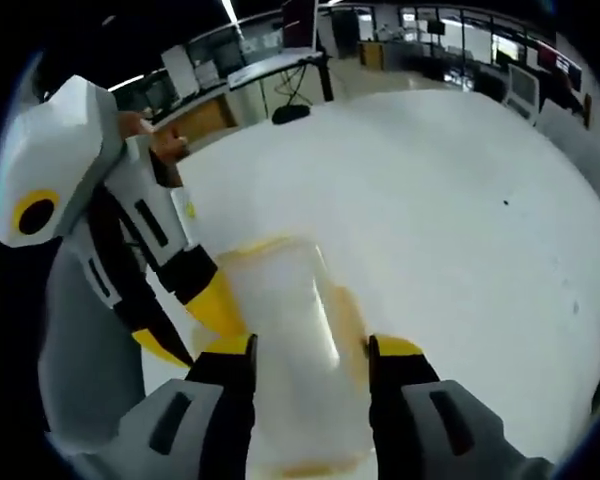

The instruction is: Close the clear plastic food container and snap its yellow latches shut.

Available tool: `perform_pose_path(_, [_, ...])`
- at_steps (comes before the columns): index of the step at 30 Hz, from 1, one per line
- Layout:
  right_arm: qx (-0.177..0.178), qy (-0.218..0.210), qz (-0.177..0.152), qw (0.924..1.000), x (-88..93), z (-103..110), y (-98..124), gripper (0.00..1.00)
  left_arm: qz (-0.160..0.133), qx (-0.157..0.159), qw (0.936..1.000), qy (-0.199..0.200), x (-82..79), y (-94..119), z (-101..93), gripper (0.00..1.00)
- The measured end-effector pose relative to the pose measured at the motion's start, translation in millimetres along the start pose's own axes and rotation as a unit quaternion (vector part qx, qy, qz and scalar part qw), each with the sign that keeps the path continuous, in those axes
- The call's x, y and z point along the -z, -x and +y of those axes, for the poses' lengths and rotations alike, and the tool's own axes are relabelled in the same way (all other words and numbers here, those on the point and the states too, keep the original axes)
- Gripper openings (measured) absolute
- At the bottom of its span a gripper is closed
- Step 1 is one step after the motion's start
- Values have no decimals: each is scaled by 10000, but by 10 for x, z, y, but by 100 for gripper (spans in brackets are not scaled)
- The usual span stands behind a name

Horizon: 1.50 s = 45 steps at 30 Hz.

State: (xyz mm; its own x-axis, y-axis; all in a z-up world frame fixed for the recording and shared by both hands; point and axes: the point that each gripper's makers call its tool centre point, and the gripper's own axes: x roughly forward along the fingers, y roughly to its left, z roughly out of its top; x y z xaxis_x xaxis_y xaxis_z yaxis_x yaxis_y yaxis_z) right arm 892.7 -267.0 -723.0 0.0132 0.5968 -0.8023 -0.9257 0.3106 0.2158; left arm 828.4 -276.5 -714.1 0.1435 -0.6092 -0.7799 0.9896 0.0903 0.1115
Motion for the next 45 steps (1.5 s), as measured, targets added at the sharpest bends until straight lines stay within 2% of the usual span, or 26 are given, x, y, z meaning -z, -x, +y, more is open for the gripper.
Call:
perform_pose_path(2, [-101, -1, 44, 9999, 0, -5, -11, 42, 31, -35, 9997, -219, 7, -4, -6, 23])
perform_pose_path(8, [-347, -19, 184, 9992, 10, 5, -32, 43, 28, -132, 9988, -469, 16, -15, -26, 23])
perform_pose_path(11, [-452, 35, 291, 9985, 11, 13, -45, 43, 51, -210, 9965, -811, 27, -26, -35, 24])
perform_pose_path(14, [-530, 74, 379, 9979, 11, 20, -54, 43, 34, -235, 9953, -936, 35, -29, -47, 24])
perform_pose_path(21, [-662, 181, 522, 9963, 18, 25, -62, 42, -40, -309, 9940, -1045, 32, -39, -39, 25])
perform_pose_path(31, [-1034, 147, 769, 9915, 27, 23, -98, 41, -124, -381, 9947, -952, 25, -40, -25, 24])
perform_pose_path(36, [-1065, 133, 936, 9898, 42, 53, -104, 38, -71, -369, 9953, -894, 26, -51, -11, 22])
perform_pose_path(40, [-1110, 7, 1024, 9885, 77, 38, -94, 35, 9, -525, 9940, -956, 32, -35, 13, 19])
perform_pose_path(45, [-1102, 74, 1008, 9888, 74, 56, -97, 35, -98, -560, 9949, -837, 59, -4, 57, 19])
